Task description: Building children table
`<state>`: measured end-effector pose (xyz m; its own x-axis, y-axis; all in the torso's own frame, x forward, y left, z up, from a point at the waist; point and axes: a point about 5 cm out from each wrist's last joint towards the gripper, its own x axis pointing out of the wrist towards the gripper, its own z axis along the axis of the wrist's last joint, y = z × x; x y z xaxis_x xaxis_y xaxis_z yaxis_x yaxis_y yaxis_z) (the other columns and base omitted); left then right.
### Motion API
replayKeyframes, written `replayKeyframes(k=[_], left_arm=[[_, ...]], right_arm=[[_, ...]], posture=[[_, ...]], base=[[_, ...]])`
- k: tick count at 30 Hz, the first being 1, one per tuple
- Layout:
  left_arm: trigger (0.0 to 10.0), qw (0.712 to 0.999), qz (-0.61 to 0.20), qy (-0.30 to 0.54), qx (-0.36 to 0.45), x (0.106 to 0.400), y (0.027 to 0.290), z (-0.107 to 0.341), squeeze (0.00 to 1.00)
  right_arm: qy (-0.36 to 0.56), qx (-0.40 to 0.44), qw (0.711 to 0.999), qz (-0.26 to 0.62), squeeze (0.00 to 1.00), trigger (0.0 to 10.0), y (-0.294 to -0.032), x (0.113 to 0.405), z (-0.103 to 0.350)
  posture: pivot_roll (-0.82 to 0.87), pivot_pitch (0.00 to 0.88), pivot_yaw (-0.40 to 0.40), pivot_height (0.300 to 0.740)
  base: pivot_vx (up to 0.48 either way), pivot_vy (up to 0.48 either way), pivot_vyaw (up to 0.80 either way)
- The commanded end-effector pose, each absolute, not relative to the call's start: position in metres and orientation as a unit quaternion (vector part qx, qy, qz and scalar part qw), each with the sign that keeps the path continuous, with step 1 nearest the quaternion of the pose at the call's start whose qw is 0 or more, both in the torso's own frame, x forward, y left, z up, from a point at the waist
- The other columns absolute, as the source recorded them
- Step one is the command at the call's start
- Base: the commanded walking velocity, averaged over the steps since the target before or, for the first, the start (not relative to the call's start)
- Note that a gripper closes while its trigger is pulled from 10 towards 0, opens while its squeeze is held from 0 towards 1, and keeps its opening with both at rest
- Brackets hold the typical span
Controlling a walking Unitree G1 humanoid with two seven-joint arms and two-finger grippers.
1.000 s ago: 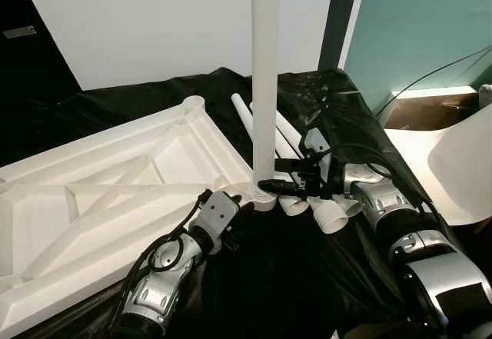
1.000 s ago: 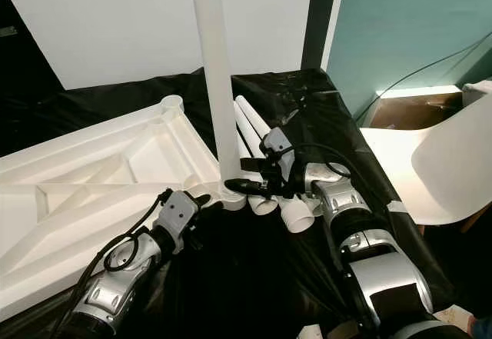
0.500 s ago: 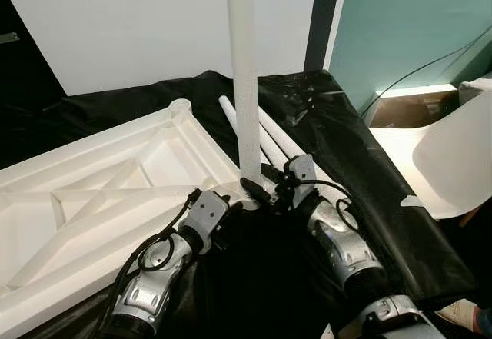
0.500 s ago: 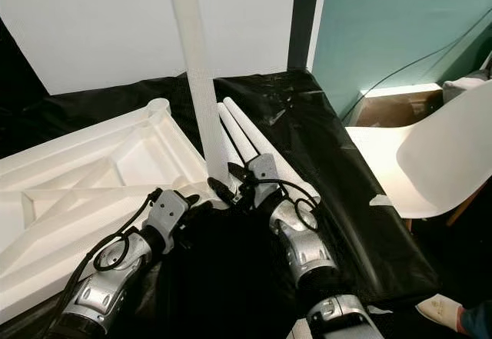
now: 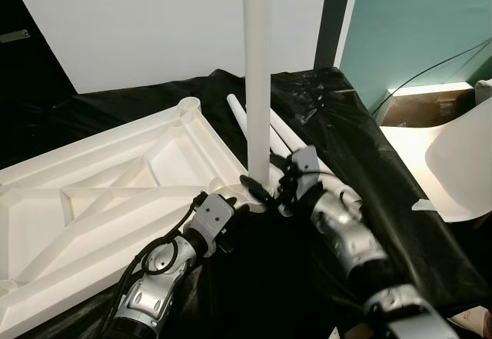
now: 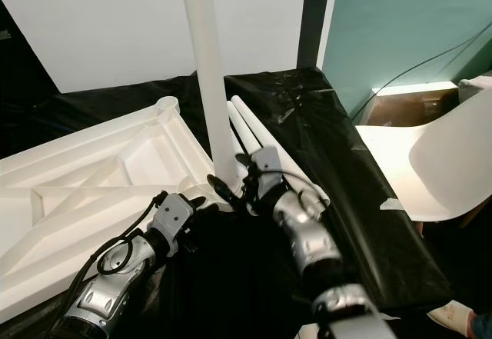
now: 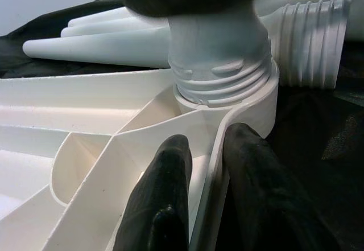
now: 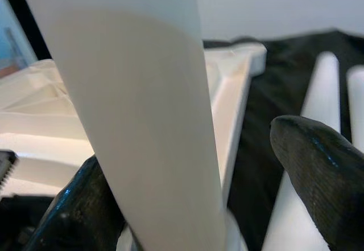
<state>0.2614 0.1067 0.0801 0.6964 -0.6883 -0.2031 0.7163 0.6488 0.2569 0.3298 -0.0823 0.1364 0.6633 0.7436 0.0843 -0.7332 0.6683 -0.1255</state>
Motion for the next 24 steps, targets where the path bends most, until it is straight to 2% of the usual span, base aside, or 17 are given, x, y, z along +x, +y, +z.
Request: replayKeyframes(k=[1,5,13,14,16,17,24], left_arm=[[10.0,0.875,-0.439,0.12,0.166,0.245,0.103,0.05,0.0],[10.0,0.871,-0.446,0.124,0.162,0.243,0.101,0.049,0.0],[10.0,0.87,-0.446,0.129,0.163,0.239,0.103,0.048,0.0],[10.0,0.87,-0.446,0.13,0.163,0.239,0.103,0.048,0.0],[10.0,0.87,-0.447,0.131,0.163,0.239,0.104,0.047,0.0],[10.0,0.87,-0.447,0.131,0.163,0.239,0.104,0.047,0.0],[10.0,0.869,-0.448,0.131,0.163,0.239,0.104,0.048,0.0]], right_arm=[[-0.059,-0.043,0.9,0.43,0.0,10.0,-0.084,0.332,0.136],[-0.051,-0.08,0.864,0.494,0.0,10.0,-0.088,0.337,0.143],[-0.031,-0.12,0.837,0.533,0.0,10.0,-0.092,0.345,0.146],[-0.03,-0.123,0.834,0.537,0.0,2.9,-0.092,0.344,0.146],[-0.031,-0.12,0.828,0.546,0.0,2.9,-0.092,0.343,0.146],[-0.029,-0.118,0.822,0.557,0.0,0.0,-0.092,0.343,0.146],[-0.02,-0.114,0.813,0.57,0.0,0.0,-0.097,0.343,0.145]], posture=[[0.14,0.0,0.024,0.74],[0.14,0.0,0.021,0.74],[0.16,0.0,0.014,0.74],[0.16,0.0,0.014,0.74],[0.16,0.0,0.014,0.74],[0.16,0.0,0.016,0.74],[0.16,0.0,0.016,0.74]], base=[[0.0,0.0,0.0],[0.0,0.0,0.0],[0.0,0.0,0.0],[0.0,0.0,0.0],[0.0,0.0,0.0],[0.0,0.0,0.0],[0.0,0.0,0.0]])
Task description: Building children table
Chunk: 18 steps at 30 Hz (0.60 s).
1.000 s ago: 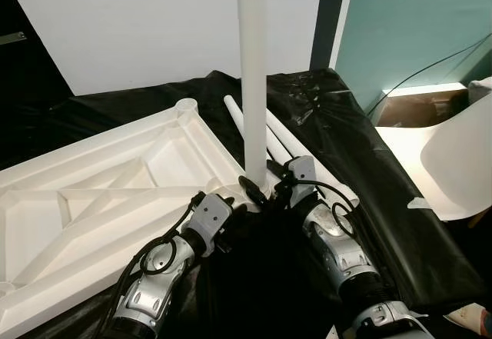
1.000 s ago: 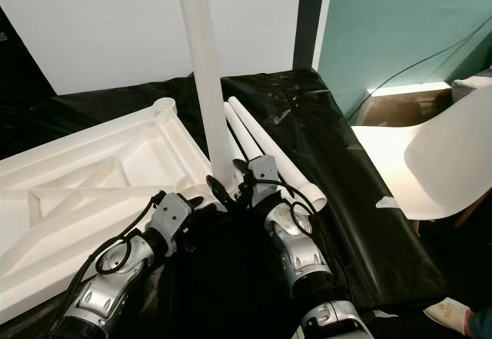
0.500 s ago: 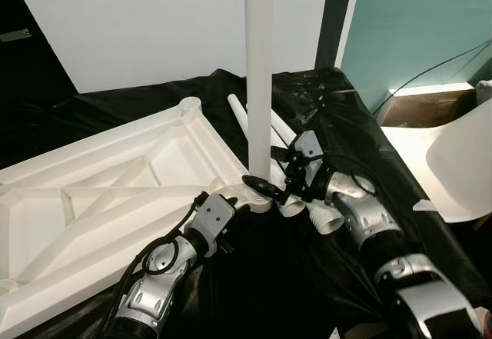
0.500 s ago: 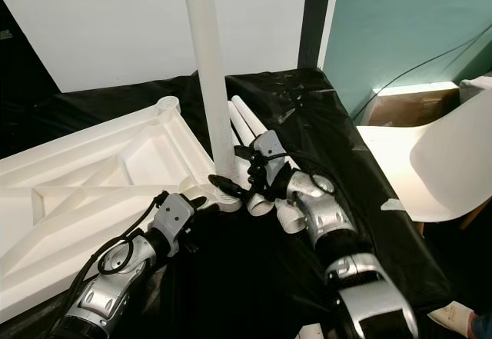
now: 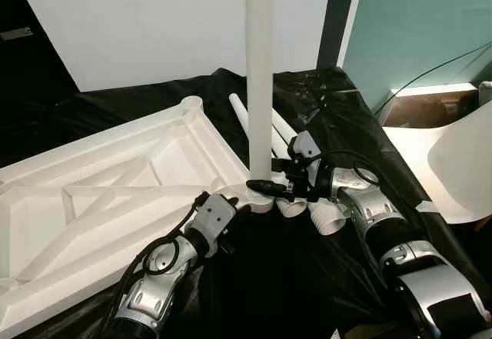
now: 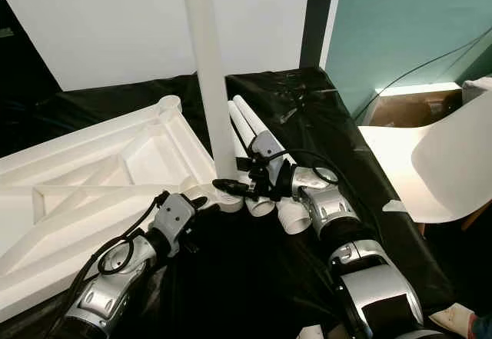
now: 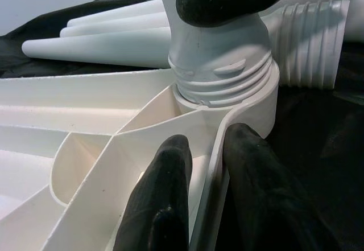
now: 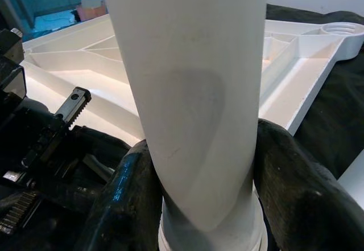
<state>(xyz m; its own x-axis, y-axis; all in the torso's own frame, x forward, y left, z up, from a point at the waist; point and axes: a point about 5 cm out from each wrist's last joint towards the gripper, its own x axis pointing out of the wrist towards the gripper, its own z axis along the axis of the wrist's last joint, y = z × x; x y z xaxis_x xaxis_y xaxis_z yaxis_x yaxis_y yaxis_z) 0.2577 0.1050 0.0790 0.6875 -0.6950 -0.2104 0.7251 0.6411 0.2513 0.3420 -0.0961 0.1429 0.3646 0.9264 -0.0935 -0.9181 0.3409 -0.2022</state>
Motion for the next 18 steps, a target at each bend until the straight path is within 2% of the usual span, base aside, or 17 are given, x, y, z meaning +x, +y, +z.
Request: replayKeyframes(k=[1,8,10,12,13,14,15,16,18], left_arm=[[10.0,0.869,-0.449,0.131,0.162,0.239,0.104,0.048,0.0],[10.0,0.868,-0.45,0.13,0.162,0.239,0.102,0.048,0.0],[10.0,0.869,-0.449,0.13,0.162,0.24,0.101,0.048,0.0],[10.0,0.869,-0.448,0.13,0.163,0.24,0.101,0.048,0.0],[10.0,0.87,-0.448,0.13,0.162,0.24,0.101,0.048,0.0],[10.0,0.87,-0.448,0.13,0.162,0.24,0.101,0.048,0.0],[10.0,0.869,-0.449,0.13,0.161,0.24,0.101,0.048,0.0],[10.0,0.869,-0.449,0.13,0.161,0.24,0.101,0.048,0.0],[10.0,0.869,-0.45,0.13,0.159,0.239,0.101,0.048,0.0]], right_arm=[[-0.017,-0.11,0.815,0.569,0.0,0.0,-0.098,0.343,0.145],[-0.016,-0.055,0.841,0.538,0.0,0.0,-0.095,0.333,0.129],[-0.029,-0.014,0.86,0.508,0.0,0.0,-0.087,0.319,0.118],[-0.035,-0.002,0.866,0.498,0.0,0.0,-0.085,0.314,0.115],[-0.054,0.026,0.887,0.457,0.0,0.0,-0.081,0.308,0.112],[-0.054,0.026,0.887,0.457,0.0,0.0,-0.081,0.308,0.112],[-0.071,0.051,0.909,0.408,0.0,0.0,-0.081,0.305,0.111],[-0.071,0.051,0.909,0.408,0.0,0.0,-0.081,0.305,0.111],[-0.092,0.086,0.928,0.352,0.0,0.0,-0.081,0.302,0.112]], posture=[[0.16,0.0,0.016,0.74],[0.15,0.0,0.017,0.74],[0.15,0.0,0.014,0.74],[0.15,0.0,0.014,0.74],[0.15,0.0,0.014,0.74],[0.15,0.0,0.014,0.74],[0.15,0.0,0.017,0.74],[0.15,0.0,0.017,0.74],[0.14,0.0,0.018,0.74]], base=[[0.0,0.0,0.0],[0.0,0.0,0.0],[0.0,0.0,0.0],[0.0,0.0,0.0],[0.0,0.0,0.0],[0.0,0.0,0.0],[0.0,0.0,0.0],[0.0,0.0,0.0],[0.0,0.0,0.0]])
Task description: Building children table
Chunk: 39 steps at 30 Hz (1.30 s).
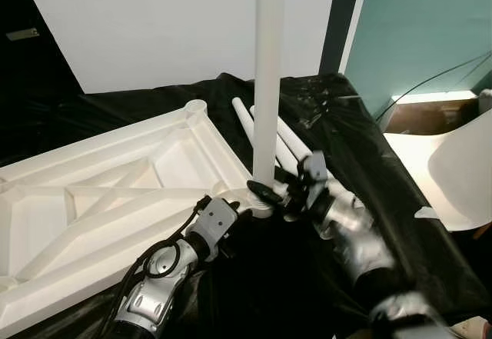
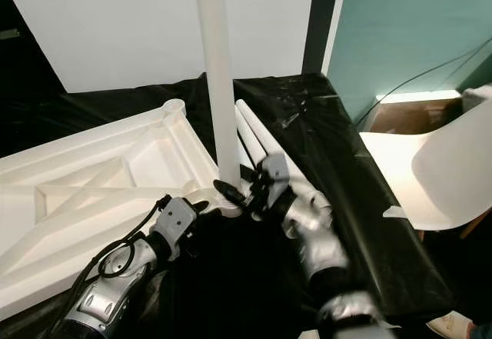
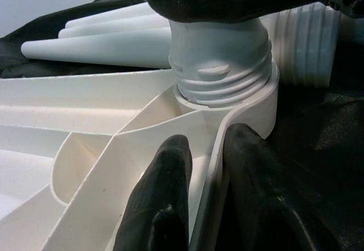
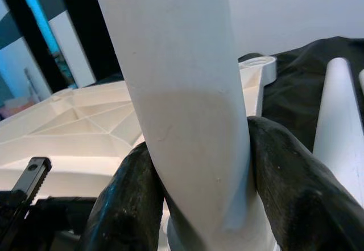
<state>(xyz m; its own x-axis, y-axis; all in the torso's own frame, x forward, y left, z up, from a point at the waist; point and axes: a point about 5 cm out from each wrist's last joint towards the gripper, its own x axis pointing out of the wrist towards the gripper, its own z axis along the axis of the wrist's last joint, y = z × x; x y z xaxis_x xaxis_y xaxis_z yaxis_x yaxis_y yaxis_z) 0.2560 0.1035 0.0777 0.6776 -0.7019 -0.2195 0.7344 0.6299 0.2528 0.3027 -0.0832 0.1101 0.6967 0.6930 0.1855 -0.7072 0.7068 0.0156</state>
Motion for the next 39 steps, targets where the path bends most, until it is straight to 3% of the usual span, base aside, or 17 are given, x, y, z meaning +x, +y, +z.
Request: replayKeyframes(k=[1,8,9,10,11,14,15,16,19,23,29,30,31,32,39], left_arm=[[10.0,0.869,-0.451,0.13,0.158,0.239,0.101,0.049,0.0],[10.0,0.868,-0.454,0.13,0.156,0.239,0.102,0.05,0.0],[10.0,0.868,-0.454,0.13,0.156,0.239,0.102,0.05,0.0],[10.0,0.868,-0.454,0.13,0.156,0.239,0.102,0.05,0.0],[10.0,0.867,-0.454,0.13,0.156,0.239,0.102,0.05,0.0],[10.0,0.867,-0.455,0.13,0.155,0.239,0.102,0.05,0.0],[10.0,0.867,-0.455,0.129,0.155,0.239,0.101,0.05,0.0],[10.0,0.867,-0.455,0.129,0.155,0.239,0.101,0.05,0.0],[10.0,0.867,-0.455,0.129,0.155,0.24,0.101,0.05,0.0],[10.0,0.867,-0.455,0.128,0.156,0.241,0.101,0.05,0.0],[10.0,0.868,-0.454,0.128,0.157,0.241,0.102,0.05,0.0],[10.0,0.868,-0.453,0.129,0.157,0.241,0.102,0.05,0.0],[10.0,0.868,-0.453,0.129,0.157,0.241,0.102,0.05,0.0],[10.0,0.869,-0.452,0.129,0.156,0.24,0.103,0.05,0.0],[10.0,0.87,-0.449,0.13,0.155,0.238,0.103,0.049,0.0]], right_arm=[[-0.098,0.092,0.93,0.343,0.0,0.0,-0.082,0.301,0.113],[-0.094,0.09,0.934,0.334,0.0,0.1,-0.084,0.301,0.113],[-0.087,0.085,0.932,0.341,0.52,10.0,-0.083,0.299,0.112],[-0.087,0.085,0.932,0.341,0.52,10.0,-0.083,0.299,0.112],[-0.084,0.082,0.928,0.354,1.0,10.0,-0.082,0.299,0.113],[-0.078,0.067,0.92,0.378,1.0,10.0,-0.081,0.299,0.116],[-0.077,0.054,0.916,0.39,0.84,10.0,-0.081,0.302,0.118],[-0.077,0.036,0.909,0.408,0.0,10.0,-0.083,0.306,0.122],[-0.077,0.025,0.904,0.419,0.0,10.0,-0.085,0.308,0.124],[-0.062,-0.029,0.863,0.501,0.0,10.0,-0.092,0.32,0.133],[-0.05,-0.067,0.842,0.533,0.0,10.0,-0.097,0.327,0.136],[-0.045,-0.077,0.836,0.541,0.0,5.6,-0.099,0.33,0.137],[-0.045,-0.077,0.836,0.541,0.0,5.6,-0.099,0.33,0.137],[-0.042,-0.084,0.833,0.545,0.0,0.0,-0.1,0.333,0.139],[-0.039,-0.085,0.83,0.549,0.0,0.0,-0.1,0.337,0.141]], posture=[[0.14,0.0,0.018,0.74],[0.14,0.0,0.023,0.74],[0.14,0.0,0.023,0.74],[0.14,0.0,0.023,0.74],[0.14,0.0,0.022,0.74],[0.14,0.0,0.021,0.74],[0.13,0.0,0.021,0.74],[0.13,0.0,0.021,0.74],[0.13,0.0,0.021,0.74],[0.14,0.0,0.021,0.74],[0.15,0.0,0.018,0.74],[0.15,0.0,0.016,0.74],[0.15,0.0,0.016,0.74],[0.15,0.0,0.015,0.74],[0.16,0.0,0.014,0.74]], base=[[0.0,0.0,0.0],[0.0,0.0,0.0],[0.0,0.0,0.0],[0.0,0.0,0.0],[0.0,0.0,0.0],[0.0,0.0,0.0],[0.0,0.0,0.0],[0.0,0.0,0.0],[0.0,0.0,0.0],[0.0,0.0,0.0],[0.0,0.0,0.0],[0.0,0.0,0.0],[0.0,0.0,0.0],[0.0,0.0,0.0],[0.0,0.0,0.0]])
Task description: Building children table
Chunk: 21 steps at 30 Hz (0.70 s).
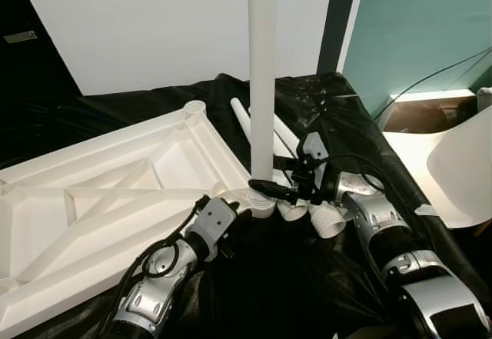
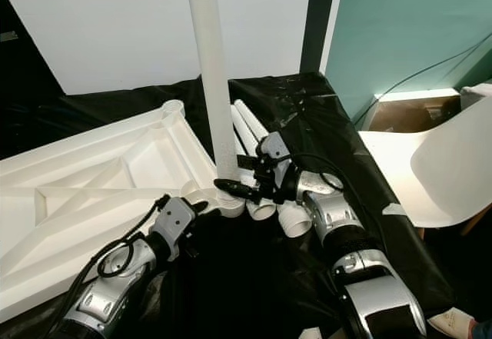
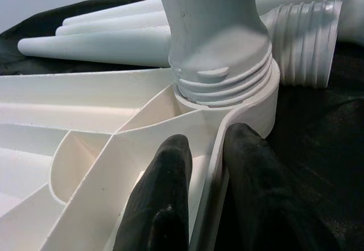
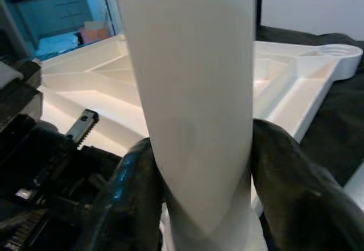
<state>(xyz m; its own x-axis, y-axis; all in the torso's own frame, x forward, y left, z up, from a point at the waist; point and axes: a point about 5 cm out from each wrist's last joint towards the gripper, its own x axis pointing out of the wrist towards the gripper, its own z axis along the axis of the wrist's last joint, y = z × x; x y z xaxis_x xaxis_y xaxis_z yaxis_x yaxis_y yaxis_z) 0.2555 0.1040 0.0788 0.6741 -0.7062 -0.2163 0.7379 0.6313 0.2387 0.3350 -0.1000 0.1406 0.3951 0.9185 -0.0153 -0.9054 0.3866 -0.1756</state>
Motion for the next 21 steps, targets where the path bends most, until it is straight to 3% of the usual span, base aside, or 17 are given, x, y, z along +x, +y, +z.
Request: replayKeyframes(k=[1,10,14,16,21], left_arm=[[10.0,0.87,-0.449,0.131,0.155,0.237,0.104,0.049,0.0],[10.0,0.87,-0.449,0.13,0.156,0.238,0.104,0.049,0.0],[10.0,0.869,-0.451,0.131,0.156,0.238,0.104,0.049,0.0],[10.0,0.869,-0.451,0.131,0.158,0.238,0.104,0.049,0.0],[10.0,0.869,-0.452,0.129,0.157,0.239,0.103,0.049,0.0]], right_arm=[[-0.039,-0.079,0.833,0.546,0.0,0.0,-0.1,0.336,0.139],[-0.039,-0.011,0.853,0.521,0.0,0.0,-0.096,0.323,0.123],[-0.047,0.031,0.886,0.46,0.0,0.0,-0.089,0.31,0.111],[-0.061,0.044,0.935,0.346,0.0,0.0,-0.093,0.307,0.103],[-0.077,0.054,0.966,0.242,0.0,0.0,-0.1,0.305,0.104]], posture=[[0.16,0.0,0.016,0.74],[0.16,0.0,0.02,0.74],[0.15,0.0,0.022,0.74],[0.15,0.0,0.021,0.74],[0.15,0.0,0.02,0.74]], base=[[0.0,0.0,0.0],[0.0,0.0,0.0],[0.0,0.0,0.0],[0.0,0.0,0.0],[0.0,0.0,0.0]])
